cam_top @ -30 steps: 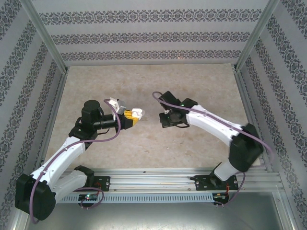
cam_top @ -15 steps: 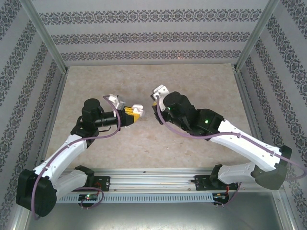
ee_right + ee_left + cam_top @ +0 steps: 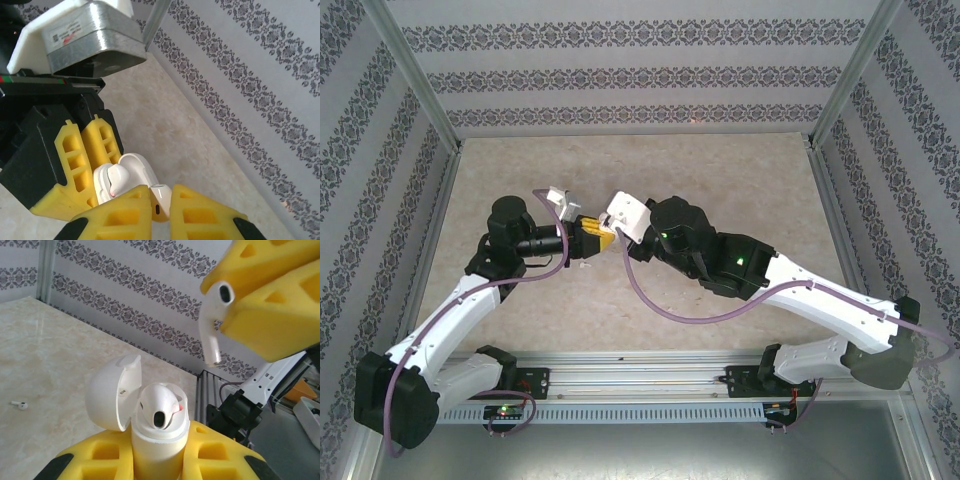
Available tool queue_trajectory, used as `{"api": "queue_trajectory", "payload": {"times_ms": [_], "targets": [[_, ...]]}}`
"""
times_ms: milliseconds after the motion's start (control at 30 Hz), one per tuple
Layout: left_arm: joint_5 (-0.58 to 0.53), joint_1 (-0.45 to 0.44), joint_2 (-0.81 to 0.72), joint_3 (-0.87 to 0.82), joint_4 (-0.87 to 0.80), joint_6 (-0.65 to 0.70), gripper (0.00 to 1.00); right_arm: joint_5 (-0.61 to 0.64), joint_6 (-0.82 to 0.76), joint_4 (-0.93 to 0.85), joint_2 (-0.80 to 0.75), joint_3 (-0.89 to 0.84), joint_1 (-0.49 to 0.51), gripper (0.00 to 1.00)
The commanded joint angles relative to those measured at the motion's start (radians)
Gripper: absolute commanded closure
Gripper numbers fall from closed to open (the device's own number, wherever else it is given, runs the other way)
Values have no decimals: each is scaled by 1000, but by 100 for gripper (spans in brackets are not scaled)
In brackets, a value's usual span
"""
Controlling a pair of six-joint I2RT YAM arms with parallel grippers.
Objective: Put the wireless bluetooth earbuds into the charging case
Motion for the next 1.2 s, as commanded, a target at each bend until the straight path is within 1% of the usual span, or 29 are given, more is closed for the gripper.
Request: {"api": "queue_trajectory", "payload": {"times_ms": [0,400,1167], "targets": [[58,-8,-2,43,-6,-20,100,-17,-100,4,11,42,9,90],[81,-7,-7,51,-10,-34,100,-32,-164,-34,56,77,9,90],[53,-8,-10,40,34,-64,100,-14,-152,-78,29,41,28,91]]}}
